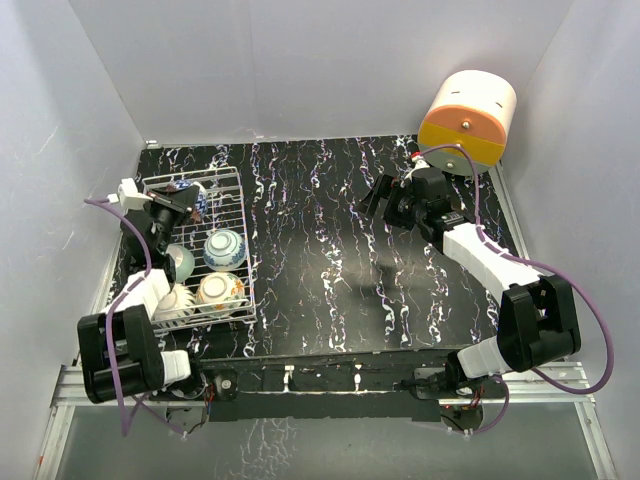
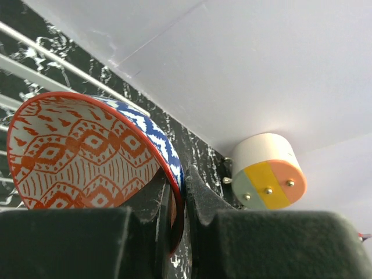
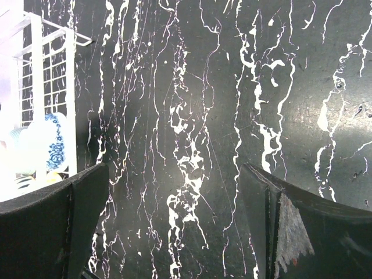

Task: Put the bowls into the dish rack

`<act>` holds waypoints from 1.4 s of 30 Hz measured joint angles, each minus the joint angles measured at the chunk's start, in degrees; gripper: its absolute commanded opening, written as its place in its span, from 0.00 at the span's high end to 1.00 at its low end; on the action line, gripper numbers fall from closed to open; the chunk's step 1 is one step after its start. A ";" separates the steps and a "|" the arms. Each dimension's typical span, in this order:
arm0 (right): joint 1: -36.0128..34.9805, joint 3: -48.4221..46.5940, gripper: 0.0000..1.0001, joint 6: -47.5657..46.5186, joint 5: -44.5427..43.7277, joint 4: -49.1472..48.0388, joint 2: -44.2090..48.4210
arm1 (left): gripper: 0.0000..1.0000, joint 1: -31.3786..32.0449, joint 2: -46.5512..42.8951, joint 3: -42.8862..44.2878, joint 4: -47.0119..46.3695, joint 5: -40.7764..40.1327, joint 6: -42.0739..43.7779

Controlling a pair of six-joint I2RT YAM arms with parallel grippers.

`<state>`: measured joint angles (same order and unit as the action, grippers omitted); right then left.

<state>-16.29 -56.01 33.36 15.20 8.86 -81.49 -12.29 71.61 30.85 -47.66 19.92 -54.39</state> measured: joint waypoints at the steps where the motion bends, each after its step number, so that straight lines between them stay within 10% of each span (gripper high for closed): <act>1: -0.11 0.00 0.02 -0.02 -0.20 0.02 0.00 | 1.00 0.00 0.96 0.00 -2.19 0.37 -0.63; 19: -0.15 0.00 0.02 -0.44 -2.49 0.04 0.00 | 1.00 0.00 21.35 -0.68 -24.39 1.53 -9.86; 42: -0.15 0.00 0.02 -1.40 -3.08 0.00 0.02 | 0.94 0.02 18.38 -7.08 -25.29 -1.09 -9.18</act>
<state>-16.45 -56.01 31.97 12.12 8.86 -81.47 -12.27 90.00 23.77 -72.95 18.83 -63.57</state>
